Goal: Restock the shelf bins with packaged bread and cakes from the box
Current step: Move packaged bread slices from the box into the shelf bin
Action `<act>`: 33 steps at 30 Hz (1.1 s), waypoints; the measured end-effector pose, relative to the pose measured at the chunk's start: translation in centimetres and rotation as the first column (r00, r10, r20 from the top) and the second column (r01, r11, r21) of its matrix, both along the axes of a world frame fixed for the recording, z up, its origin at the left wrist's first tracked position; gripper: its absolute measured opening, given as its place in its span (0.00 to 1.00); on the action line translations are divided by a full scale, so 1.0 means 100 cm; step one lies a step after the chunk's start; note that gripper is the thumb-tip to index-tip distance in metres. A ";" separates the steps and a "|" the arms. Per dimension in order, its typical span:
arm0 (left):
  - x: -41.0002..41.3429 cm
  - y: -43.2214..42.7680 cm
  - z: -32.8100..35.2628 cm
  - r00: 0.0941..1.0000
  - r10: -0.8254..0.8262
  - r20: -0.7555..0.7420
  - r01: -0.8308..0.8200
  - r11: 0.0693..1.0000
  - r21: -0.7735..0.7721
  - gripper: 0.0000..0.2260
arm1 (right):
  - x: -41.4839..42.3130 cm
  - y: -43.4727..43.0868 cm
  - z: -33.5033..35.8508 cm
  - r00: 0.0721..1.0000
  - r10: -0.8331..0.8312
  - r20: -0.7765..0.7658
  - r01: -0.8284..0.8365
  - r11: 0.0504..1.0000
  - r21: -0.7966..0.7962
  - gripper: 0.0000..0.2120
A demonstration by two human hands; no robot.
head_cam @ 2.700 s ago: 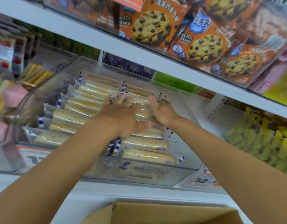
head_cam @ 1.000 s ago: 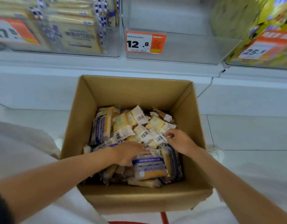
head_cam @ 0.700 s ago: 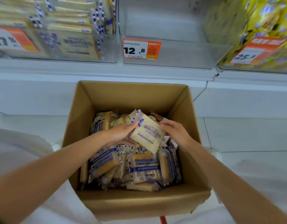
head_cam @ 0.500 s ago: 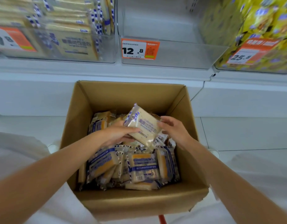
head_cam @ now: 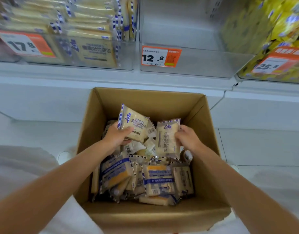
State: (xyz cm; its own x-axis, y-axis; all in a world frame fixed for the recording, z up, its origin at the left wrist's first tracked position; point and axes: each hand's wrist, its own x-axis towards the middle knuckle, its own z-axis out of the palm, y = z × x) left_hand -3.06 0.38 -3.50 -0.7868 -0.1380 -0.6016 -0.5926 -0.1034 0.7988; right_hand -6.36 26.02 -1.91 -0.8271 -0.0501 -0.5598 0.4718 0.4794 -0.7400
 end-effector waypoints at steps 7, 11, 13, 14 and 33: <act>-0.017 -0.005 0.040 0.969 -0.237 -0.067 0.246 0.948 0.201 0.24 | -0.039 -0.044 0.083 0.940 0.279 -0.198 -0.306 0.944 -0.121 0.20; -0.022 -0.007 0.066 0.959 -0.269 -0.089 0.284 0.918 0.278 0.27 | -0.048 -0.077 0.110 0.878 0.358 -0.317 -0.360 0.931 0.053 0.13; -0.023 -0.014 0.077 0.955 -0.269 -0.122 0.294 0.902 0.316 0.24 | -0.050 -0.086 0.117 0.871 0.420 -0.254 -0.425 0.905 0.038 0.19; -0.024 -0.019 0.084 0.950 -0.279 -0.143 0.311 0.892 0.327 0.23 | -0.050 -0.090 0.123 0.844 0.484 -0.231 -0.476 0.875 0.092 0.30; -0.186 -0.161 0.218 0.648 -0.760 -0.059 0.070 0.137 -0.988 0.24 | -0.110 -0.225 0.259 0.426 0.336 -0.840 0.162 0.885 0.436 0.21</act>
State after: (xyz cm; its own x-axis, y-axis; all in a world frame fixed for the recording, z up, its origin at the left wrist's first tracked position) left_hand -21.63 -15.69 18.28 -0.9757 0.1962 0.0975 0.2148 0.9439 0.2507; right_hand -17.41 3.53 23.98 -0.8586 -0.1419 0.4925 -0.3800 0.8211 -0.4259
